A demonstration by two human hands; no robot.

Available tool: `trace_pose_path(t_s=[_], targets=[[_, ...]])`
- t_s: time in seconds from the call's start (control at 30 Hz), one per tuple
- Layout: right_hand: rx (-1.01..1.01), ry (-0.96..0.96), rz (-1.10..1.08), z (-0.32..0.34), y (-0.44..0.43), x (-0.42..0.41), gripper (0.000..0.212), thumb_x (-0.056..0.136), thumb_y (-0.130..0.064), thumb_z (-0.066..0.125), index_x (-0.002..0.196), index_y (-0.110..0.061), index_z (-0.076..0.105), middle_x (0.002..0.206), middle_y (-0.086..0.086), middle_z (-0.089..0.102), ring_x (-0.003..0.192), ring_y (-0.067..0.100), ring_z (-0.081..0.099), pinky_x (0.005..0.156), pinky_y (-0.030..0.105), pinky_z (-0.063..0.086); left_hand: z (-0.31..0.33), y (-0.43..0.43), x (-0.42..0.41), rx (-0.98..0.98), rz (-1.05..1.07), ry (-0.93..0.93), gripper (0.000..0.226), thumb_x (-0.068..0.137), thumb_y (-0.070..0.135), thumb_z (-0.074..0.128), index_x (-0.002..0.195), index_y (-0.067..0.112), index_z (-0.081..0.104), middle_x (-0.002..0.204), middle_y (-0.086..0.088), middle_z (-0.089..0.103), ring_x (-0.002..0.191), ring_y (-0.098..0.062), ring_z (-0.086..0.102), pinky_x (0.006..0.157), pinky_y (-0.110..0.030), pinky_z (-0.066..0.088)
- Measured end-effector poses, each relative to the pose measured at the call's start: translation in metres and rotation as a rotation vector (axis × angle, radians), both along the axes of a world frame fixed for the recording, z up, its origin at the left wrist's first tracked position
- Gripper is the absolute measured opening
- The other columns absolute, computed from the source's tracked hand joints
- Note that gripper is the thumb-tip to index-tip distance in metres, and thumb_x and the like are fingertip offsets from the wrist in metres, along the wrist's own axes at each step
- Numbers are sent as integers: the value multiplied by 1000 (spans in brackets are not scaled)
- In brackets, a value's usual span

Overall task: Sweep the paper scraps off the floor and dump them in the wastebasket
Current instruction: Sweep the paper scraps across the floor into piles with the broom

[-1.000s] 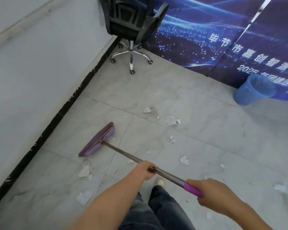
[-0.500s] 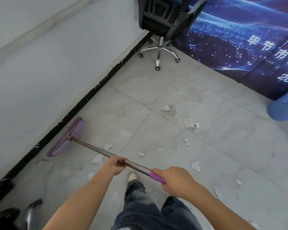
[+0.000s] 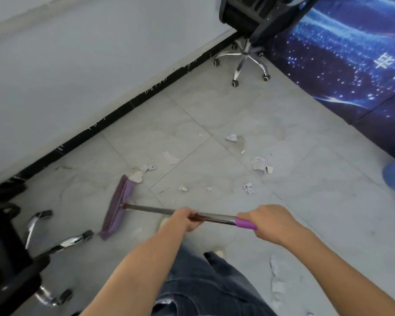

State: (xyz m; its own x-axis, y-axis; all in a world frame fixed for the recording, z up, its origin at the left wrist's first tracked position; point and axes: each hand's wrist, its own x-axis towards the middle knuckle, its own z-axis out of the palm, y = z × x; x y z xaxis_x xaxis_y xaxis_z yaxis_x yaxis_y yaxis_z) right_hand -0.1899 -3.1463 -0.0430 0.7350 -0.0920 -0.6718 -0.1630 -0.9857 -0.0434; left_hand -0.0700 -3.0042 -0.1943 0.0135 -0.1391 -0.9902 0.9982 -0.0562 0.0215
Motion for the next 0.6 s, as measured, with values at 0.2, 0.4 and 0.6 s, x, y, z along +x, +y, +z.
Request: trace_pose_path(t_s=[0.2,0.4,0.6], targets=[[-360,-162,75,82,-74,-32,48,87,-15,40,121,-48,43,64,-4,33,75,18,42,45,21,18,63,-88,-40,-349,235,-17,29,99,-6,31,74,-8,45,66,-19,57,71,-30,48,61,-28,58],[-448,-220,107,118,-76,-51,46,92,-23,35,131,-47,31,63,-5,32,72,17,43,44,21,17,99,-101,-38,-394,174,-53,26,98,-7,33,77,-8,46,77,-18,52,69,-31,49,29,-36,45],[-289,-287,-62,73,-45,-25,41,91,-18,40,124,-42,42,62,-4,27,74,21,43,47,26,21,81,-68,14,-215,112,-133,25,98,-7,33,76,-6,44,78,-16,49,69,-30,48,108,-42,33]])
